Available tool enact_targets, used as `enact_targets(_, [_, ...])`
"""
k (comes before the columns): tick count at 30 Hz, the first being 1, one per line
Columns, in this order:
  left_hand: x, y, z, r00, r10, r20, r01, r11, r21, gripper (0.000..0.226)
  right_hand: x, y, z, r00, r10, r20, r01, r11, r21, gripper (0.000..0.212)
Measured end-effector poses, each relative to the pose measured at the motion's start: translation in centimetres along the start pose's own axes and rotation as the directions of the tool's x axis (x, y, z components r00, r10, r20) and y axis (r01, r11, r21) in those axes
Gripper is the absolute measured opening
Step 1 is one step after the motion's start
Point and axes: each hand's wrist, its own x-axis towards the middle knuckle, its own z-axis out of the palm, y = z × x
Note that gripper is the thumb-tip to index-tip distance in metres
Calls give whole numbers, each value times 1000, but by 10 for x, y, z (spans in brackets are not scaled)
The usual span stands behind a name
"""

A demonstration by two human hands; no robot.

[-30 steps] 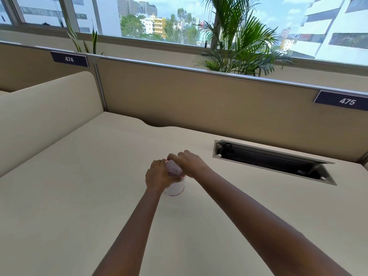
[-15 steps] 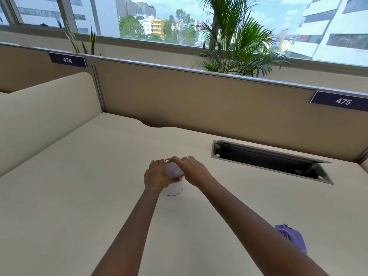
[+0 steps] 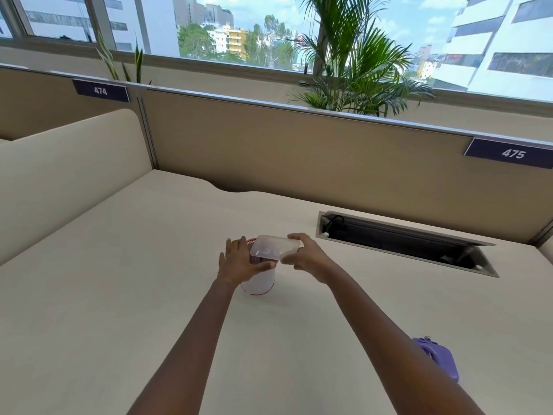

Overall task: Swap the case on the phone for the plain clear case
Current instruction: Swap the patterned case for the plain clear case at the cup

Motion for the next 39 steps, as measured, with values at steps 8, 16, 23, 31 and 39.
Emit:
enact_targets(8, [-5,16,-20,986,-43,-160,-35,890,-454,38,-10,-22,-24,952,27,304,-22,1000,-19,58])
enact_targets(16, [-9,21,-23,973,-223,53,167,532,-830,28,-7,-17,-17,996,-62,62,33,918,396,55])
enact_targets(23, [-17,39,-6,930,-345,127,205,200,-958,27,-11,-3,11,996,-79,47,37,813,581,38])
enact_targets(31, [-23,56,6,848,-507,152,159,-31,-987,32,-21,4,34,993,-117,9,104,916,388,39])
enact_targets(39, [-30,65,1,822,-535,195,165,-104,-981,36,-25,-3,33,995,-90,-37,98,916,388,49])
